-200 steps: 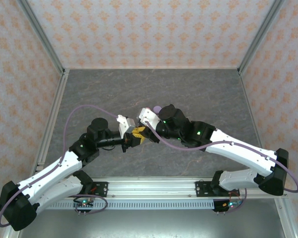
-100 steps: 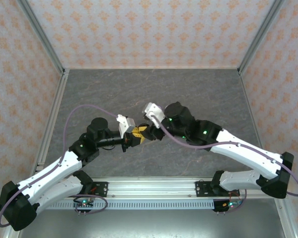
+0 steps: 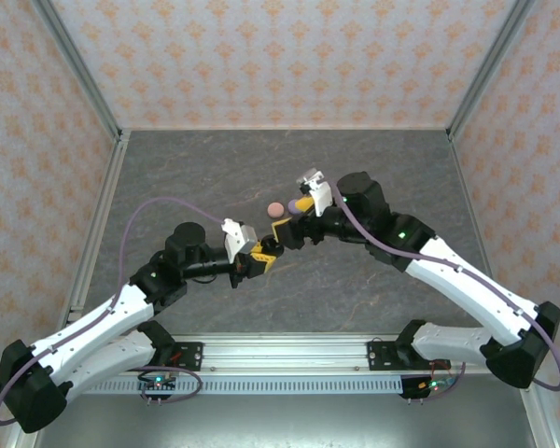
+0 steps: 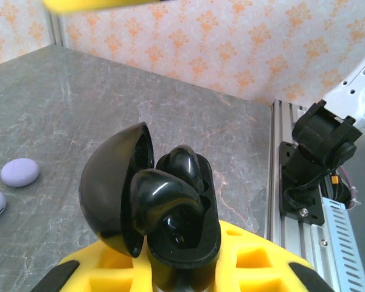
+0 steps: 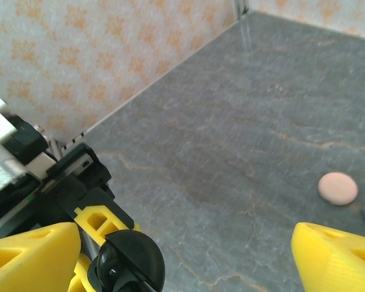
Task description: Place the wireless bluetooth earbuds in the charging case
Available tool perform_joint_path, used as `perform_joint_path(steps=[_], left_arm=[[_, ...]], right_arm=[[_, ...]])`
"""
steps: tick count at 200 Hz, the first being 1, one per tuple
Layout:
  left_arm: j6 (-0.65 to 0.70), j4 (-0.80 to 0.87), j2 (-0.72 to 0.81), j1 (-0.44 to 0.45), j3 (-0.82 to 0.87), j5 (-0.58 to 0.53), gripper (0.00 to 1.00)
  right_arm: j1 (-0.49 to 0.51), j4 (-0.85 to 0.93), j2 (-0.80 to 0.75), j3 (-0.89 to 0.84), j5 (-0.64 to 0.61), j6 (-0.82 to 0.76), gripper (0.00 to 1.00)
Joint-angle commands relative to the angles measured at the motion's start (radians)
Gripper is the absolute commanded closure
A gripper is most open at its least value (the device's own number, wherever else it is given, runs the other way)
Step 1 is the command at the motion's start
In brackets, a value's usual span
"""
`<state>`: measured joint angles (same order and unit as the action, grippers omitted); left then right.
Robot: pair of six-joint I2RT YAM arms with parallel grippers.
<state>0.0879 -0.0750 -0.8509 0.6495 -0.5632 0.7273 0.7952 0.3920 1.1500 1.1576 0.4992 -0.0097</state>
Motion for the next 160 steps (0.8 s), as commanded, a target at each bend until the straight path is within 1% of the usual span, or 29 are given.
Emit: perform_joint_path(steps=[1, 39, 105, 160], left_arm=[[0.081, 0.031, 0.019, 0.013, -0.041, -0.053, 1.00], [0.115, 0.041, 0.015, 0.014, -0.053, -0.070, 1.00], [0.117, 0.044, -0.004, 0.015, -0.067, -0.068, 1.00], [0.115, 0.041, -0.009, 0.015, -0.070, -0.075, 1.00]], right_arm=[[-0.004, 0.016, 0.011, 0.001, 0.057, 0.050, 0.07], [-0.004, 0.031, 0.029, -0.001, 0.064, 0.043, 0.05], [-0.004, 0.048, 0.081, 0.002, 0.097, 0.034, 0.05], [-0.004, 0.079, 0.083, -0.002, 0.076, 0.022, 0.05]])
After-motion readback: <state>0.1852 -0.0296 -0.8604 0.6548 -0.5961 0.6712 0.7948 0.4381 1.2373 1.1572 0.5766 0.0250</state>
